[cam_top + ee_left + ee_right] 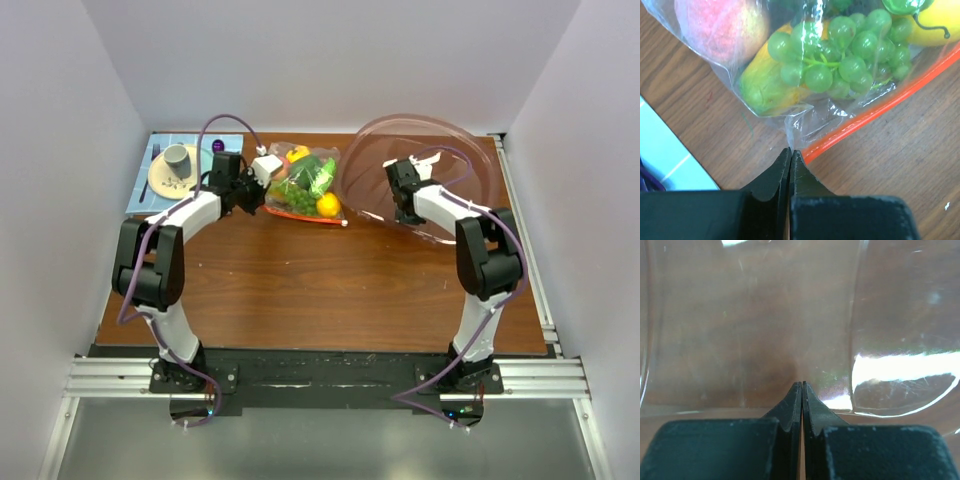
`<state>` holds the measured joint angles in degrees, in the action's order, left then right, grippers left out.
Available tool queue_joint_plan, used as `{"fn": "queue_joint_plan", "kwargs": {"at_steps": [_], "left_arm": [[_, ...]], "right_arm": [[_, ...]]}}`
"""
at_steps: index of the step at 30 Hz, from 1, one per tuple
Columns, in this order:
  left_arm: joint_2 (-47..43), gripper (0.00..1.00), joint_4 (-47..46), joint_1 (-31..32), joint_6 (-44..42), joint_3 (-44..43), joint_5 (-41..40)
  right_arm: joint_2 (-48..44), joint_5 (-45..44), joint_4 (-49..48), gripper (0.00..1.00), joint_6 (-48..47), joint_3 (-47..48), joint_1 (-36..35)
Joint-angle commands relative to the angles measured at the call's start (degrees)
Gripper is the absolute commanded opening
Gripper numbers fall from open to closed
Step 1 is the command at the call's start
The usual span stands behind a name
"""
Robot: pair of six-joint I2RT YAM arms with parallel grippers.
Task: Open the zip-top bag and remove the fake food
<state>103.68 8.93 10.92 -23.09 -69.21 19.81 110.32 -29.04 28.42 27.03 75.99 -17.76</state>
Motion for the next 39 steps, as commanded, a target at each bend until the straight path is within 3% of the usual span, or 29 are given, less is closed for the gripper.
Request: {"fn": "queue_joint_plan", "kwargs": {"at_steps": [1, 6, 10, 22, 28, 33, 34, 35, 36, 39], "left_arm": [[1.26, 0.00, 1.08, -0.28, 0.94, -3.30, 3.21], [-0.22, 0.00, 2.67, -1.07, 0.68, -2.86, 3.57], [-3.04, 0.00, 10.20, -3.18, 0.68, -4.52, 6.55], [-25.18, 0.00, 29.90, -7.84, -5.73, 1.53, 14.37], [-32.66, 0.00, 38.95, -7.84, -6.00, -1.71, 18.42], [-37.58, 0.00, 43.79, -7.84, -4.86, -6.02, 18.33], [-38.02, 0.00, 44.50, -7.84, -4.68, -7.68, 18.33], [-38.46, 0.00, 45.20, -7.84, -4.07, -8.56, 18.33], [-38.46, 0.00, 46.87, -7.84, -3.81, -9.44, 18.24], [-38.46, 0.00, 49.07, -7.84, -2.05, -12.70, 18.68]], "right_arm": [[-6.60, -1.20, 0.93, 0.00, 3.03, -5.83, -0.87], [-12.13, -2.25, 5.22, 0.00, 5.84, -10.06, -1.84], [-17.49, -3.48, 8.83, 0.00, 7.25, -14.71, -4.30], [-31.57, -0.67, 13.41, 0.00, 9.89, -25.27, -9.57], [-32.81, 0.21, 13.32, 0.00, 13.22, -27.29, -20.62], [-34.55, -5.41, 14.73, 0.00, 11.57, -22.92, -25.65], [-37.08, -6.72, 14.56, 0.05, 10.60, -22.03, -26.70], [-39.11, -7.17, 12.81, 0.18, 8.33, -21.32, -27.24], [-40.96, -7.43, 11.58, 0.49, 7.18, -20.36, -27.76], [-47.12, -6.83, 4.99, 0.75, 0.94, -18.60, -29.17]]}}
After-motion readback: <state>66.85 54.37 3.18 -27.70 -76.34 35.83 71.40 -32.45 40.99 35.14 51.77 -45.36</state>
